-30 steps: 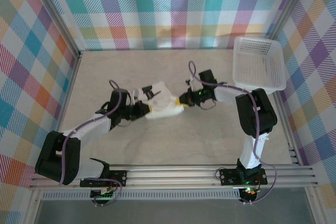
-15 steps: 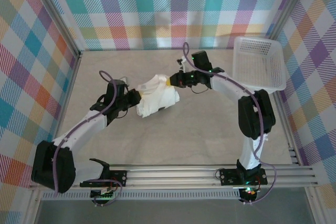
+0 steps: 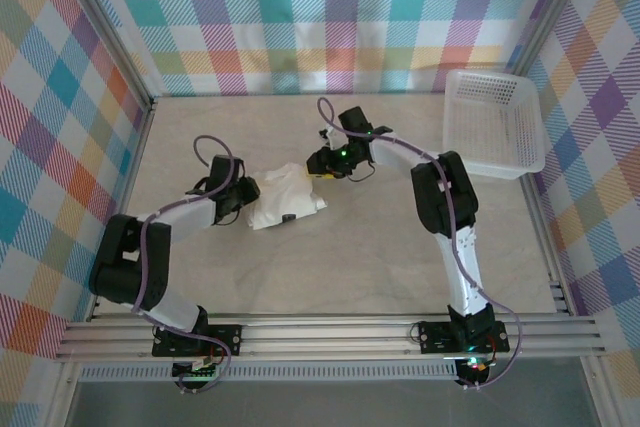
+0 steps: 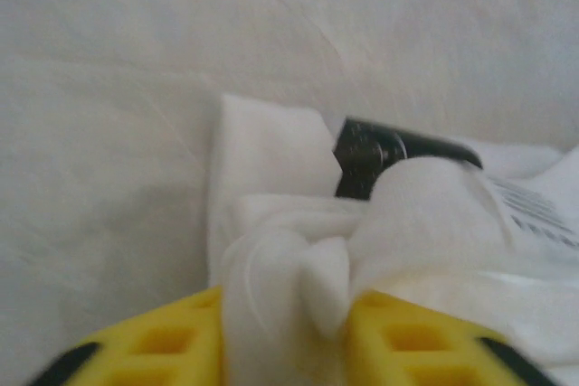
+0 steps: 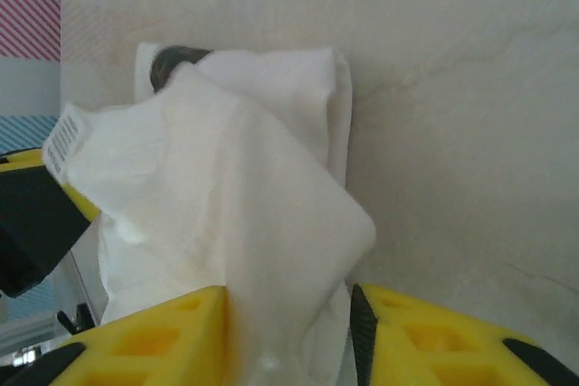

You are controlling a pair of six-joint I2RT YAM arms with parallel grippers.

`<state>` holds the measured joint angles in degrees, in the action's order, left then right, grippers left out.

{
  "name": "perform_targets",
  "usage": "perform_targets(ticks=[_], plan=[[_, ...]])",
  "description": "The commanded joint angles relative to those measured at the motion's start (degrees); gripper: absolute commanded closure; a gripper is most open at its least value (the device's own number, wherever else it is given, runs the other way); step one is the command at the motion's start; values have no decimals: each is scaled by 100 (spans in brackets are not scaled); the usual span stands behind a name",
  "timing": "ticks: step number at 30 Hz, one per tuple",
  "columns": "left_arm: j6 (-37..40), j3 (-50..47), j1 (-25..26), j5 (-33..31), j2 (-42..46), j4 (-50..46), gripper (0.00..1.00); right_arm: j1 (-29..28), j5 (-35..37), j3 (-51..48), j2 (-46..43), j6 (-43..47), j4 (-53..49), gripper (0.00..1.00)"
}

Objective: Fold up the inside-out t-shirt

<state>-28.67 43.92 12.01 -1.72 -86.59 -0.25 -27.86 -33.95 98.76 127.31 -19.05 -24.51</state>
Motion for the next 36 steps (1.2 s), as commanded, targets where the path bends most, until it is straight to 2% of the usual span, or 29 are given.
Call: perform_targets(ticks=[1,3,5,9,13,16,18,20,22,24,26,30,32,36], plan=[[174,293,-246,-78,1085,-479,50,131,529,-363,-1200,184,-99,46],[252,355,-278,48,1609,-937,47,63,808,-1099,-1784,124,368,45],[160,267,-269,348,2002,-1222,46,-150,919,-1602,-2104,41,620,51],[-433,-387,-210,869,2520,-1218,47,-822,1073,-2191,-2077,-266,1165,55],[-785,-821,-208,1108,2528,-1014,47,-1133,1287,-2128,-1257,-494,1410,58],[-765,-744,-189,1328,2331,-1047,47,-1151,1160,-1702,-813,-420,1113,59],[-653,-579,-190,1435,2170,-1214,46,-1152,1055,-1492,-903,-353,883,58],[-544,-449,-191,1442,2108,-1372,46,-1128,1178,-1688,-1319,-457,1042,56],[-475,-370,-190,1341,2240,-1447,44,-1061,1603,-2394,-1907,-1059,1750,54],[-421,-290,-189,1216,2438,-1521,40,-1030,2343,-3513,-2499,-2326,2854,51],[-338,-173,-190,1186,2530,-1790,34,-1070,2525,-4018,-2614,-3156,3388,51],[-258,41,-199,1137,2639,-2111,24,-1292,2430,-3432,-2060,-3356,2909,50],[-237,104,-197,1089,2724,-2198,23,-1360,2194,-3136,-1656,-3670,2867,51],[-277,162,-199,905,3012,-2342,20,-1697,2026,-2567,-785,-4536,3341,54]])
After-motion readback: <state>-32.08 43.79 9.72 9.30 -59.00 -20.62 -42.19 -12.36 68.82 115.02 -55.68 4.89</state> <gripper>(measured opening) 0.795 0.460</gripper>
